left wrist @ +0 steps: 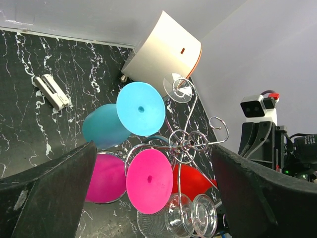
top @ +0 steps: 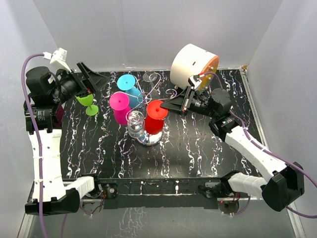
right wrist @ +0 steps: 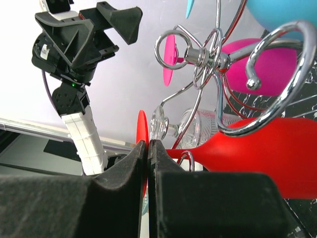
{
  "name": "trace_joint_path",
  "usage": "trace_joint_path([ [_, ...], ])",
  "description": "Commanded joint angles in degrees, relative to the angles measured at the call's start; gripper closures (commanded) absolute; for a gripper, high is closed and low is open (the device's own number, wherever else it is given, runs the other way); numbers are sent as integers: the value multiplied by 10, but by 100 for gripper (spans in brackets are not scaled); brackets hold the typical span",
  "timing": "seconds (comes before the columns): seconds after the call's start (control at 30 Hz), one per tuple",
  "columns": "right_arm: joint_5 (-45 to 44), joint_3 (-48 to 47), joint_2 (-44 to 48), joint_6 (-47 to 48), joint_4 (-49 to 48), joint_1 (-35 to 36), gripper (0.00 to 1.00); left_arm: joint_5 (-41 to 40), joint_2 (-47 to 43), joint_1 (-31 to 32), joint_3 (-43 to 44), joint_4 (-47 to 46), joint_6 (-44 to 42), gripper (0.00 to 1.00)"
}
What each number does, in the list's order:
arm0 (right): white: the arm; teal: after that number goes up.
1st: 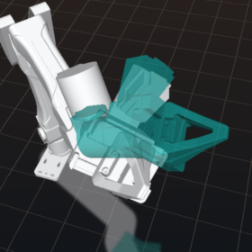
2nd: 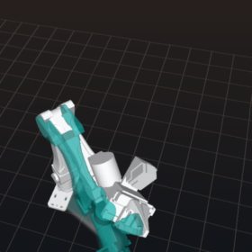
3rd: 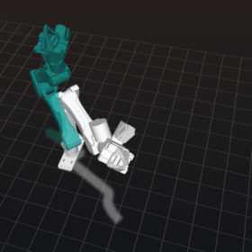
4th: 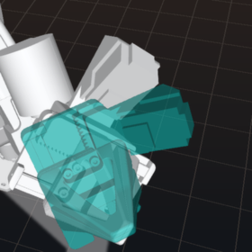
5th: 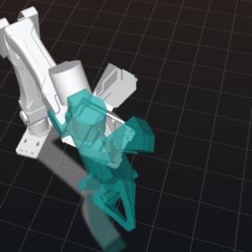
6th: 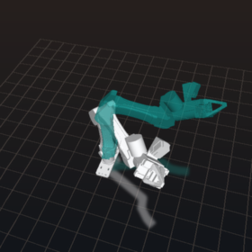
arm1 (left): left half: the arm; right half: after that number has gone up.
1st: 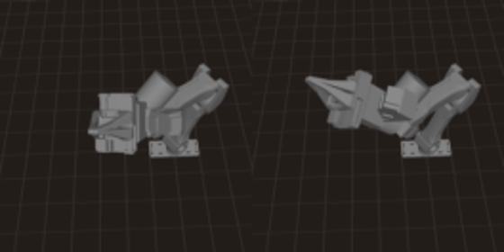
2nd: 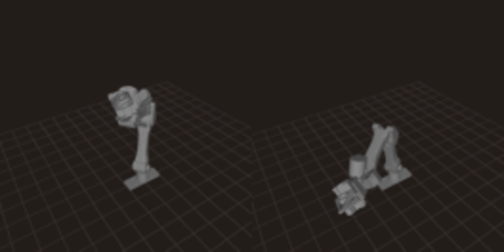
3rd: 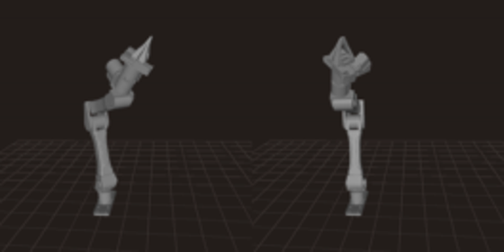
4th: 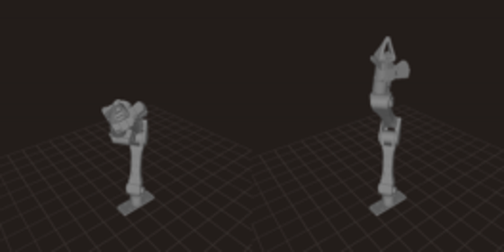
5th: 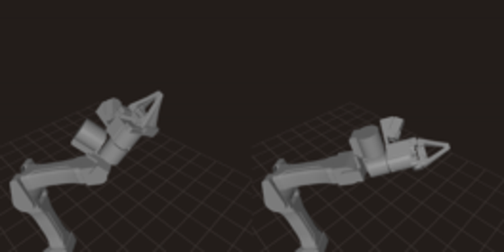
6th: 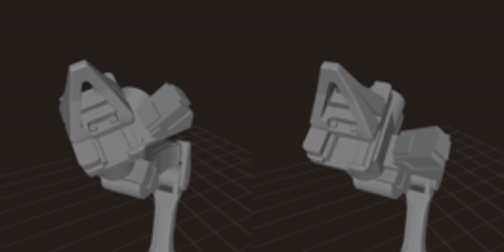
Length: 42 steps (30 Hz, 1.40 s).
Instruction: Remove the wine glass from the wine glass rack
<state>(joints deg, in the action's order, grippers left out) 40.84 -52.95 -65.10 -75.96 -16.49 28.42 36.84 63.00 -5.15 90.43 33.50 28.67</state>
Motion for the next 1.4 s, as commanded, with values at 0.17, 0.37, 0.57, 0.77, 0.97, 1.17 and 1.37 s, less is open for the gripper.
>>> trace_joint_path([
  [0.17,-58,-38,4,28,-1,3,100,4,-11,-3,19,2,-6,1],
  [0.37,-113,-31,26,44,29,3,100,4,-11,-3,18,3,-8,1],
  [0.57,-147,-31,47,60,65,3,100,3,-11,-3,18,2,-8,1],
  [0.77,-173,-29,73,71,103,3,100,3,-10,-3,21,1,-6,1],
  [0.97,-209,-13,110,98,127,3,100,14,-10,-3,17,-12,7,1],
  [1.17,-233,-11,139,129,150,3,100,26,-9,-3,18,-26,24,1],
  [1.37,-287,-31,175,188,235,3,100,115,-6,-3,-33,-141,119,1],
])
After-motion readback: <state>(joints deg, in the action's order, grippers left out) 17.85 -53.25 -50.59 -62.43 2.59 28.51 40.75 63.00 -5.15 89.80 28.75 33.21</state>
